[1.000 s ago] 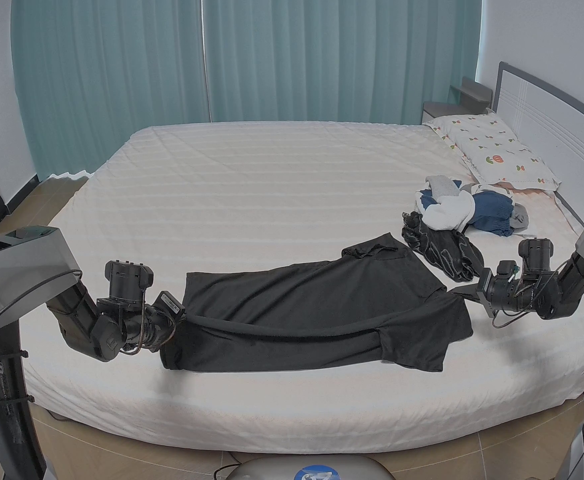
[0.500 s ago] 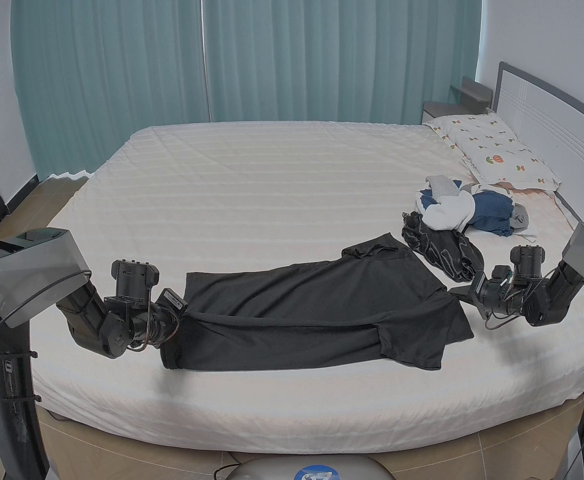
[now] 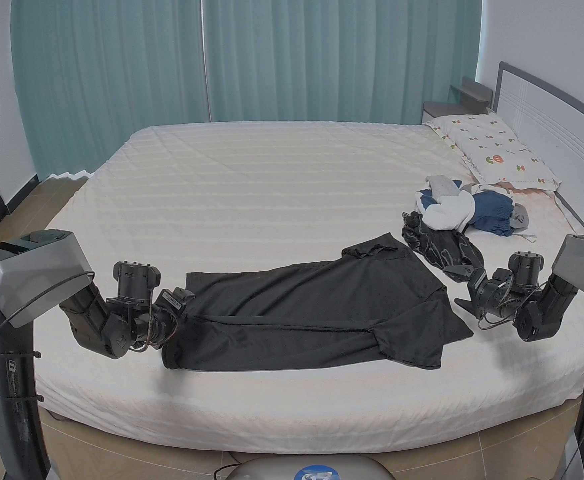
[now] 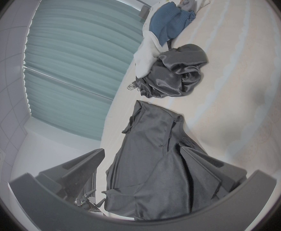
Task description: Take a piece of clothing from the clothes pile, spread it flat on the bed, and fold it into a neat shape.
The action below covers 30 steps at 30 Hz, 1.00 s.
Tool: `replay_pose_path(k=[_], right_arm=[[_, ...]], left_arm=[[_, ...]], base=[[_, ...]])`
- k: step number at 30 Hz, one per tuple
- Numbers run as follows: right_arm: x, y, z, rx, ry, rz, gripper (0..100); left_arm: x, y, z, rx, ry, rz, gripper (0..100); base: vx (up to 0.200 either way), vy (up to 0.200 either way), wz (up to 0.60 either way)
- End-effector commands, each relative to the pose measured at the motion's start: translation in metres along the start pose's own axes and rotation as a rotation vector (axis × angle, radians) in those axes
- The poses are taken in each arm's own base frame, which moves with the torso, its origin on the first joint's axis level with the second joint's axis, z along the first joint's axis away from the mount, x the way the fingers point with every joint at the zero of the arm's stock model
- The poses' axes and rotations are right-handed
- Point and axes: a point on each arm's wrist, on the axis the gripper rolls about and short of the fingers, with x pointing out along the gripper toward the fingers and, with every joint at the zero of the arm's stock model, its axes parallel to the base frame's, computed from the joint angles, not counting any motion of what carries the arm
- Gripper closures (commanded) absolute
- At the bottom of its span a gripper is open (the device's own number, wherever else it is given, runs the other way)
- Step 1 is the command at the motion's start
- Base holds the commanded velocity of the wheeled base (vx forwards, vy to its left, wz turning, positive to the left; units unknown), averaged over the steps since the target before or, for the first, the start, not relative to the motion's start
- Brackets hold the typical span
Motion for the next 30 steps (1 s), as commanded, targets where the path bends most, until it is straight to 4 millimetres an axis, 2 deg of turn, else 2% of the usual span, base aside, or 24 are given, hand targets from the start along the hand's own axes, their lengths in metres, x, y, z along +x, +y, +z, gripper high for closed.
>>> replay_pose_path(k=[1,10,24,30], right_arm=[[-0.002,-0.004,-0.003,0.021,-0.014,0.011,0],[-0.013,-0.013,-0.01,-0.014,-0.057,0.091,0],[-0.017,-0.013,-0.011,0.035,-0.071,0.154,0],[-0.018,-0.014,-0.013,0.034,-0.068,0.148,0]], left_arm=[[-0.009,0.002,0.0,-0.015,0.018,0.0,0],[-0.036,0.002,0.002,-0.023,0.08,-0.036,0],[-0.03,0.004,0.003,-0.022,0.089,-0.034,0],[-0.035,0.008,-0.003,0.026,0.108,-0.014,0]], base=[[0.0,0.0,0.0],[0.0,0.0,0.0],[0.2,0.0,0.0],[0.0,0.0,0.0]])
